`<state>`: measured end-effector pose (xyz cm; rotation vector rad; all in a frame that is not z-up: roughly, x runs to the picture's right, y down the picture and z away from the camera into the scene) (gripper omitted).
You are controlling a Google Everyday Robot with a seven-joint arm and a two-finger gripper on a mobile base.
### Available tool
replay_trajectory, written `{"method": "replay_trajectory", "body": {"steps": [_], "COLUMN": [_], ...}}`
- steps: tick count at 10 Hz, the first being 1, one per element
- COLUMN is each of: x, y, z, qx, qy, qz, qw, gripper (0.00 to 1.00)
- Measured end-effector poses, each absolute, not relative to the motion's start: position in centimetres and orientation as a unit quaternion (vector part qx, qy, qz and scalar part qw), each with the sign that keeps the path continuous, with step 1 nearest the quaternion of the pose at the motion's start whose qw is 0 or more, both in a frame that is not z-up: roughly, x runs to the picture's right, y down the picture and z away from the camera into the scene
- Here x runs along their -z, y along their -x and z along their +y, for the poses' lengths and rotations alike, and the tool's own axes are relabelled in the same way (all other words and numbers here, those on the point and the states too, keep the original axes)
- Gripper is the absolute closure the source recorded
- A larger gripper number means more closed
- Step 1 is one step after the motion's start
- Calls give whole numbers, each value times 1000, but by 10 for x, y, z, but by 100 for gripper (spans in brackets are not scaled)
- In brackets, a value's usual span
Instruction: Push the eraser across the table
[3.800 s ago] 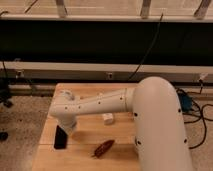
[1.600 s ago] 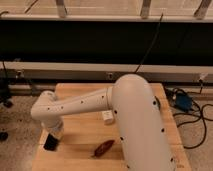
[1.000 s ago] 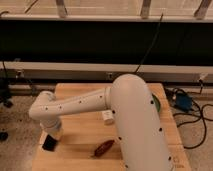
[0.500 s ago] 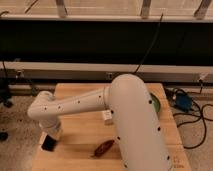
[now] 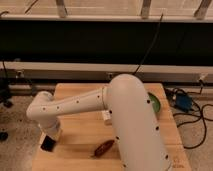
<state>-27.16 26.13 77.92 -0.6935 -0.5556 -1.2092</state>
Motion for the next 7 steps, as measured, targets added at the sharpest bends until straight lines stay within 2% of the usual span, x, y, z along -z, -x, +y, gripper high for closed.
{"method": "replay_trajectory", "body": {"steps": [7], "x": [-789], "y": [290], "z": [260], "qx": [575], "qy": [303], "qz": [-271], "qw": [710], "gripper": [100]}}
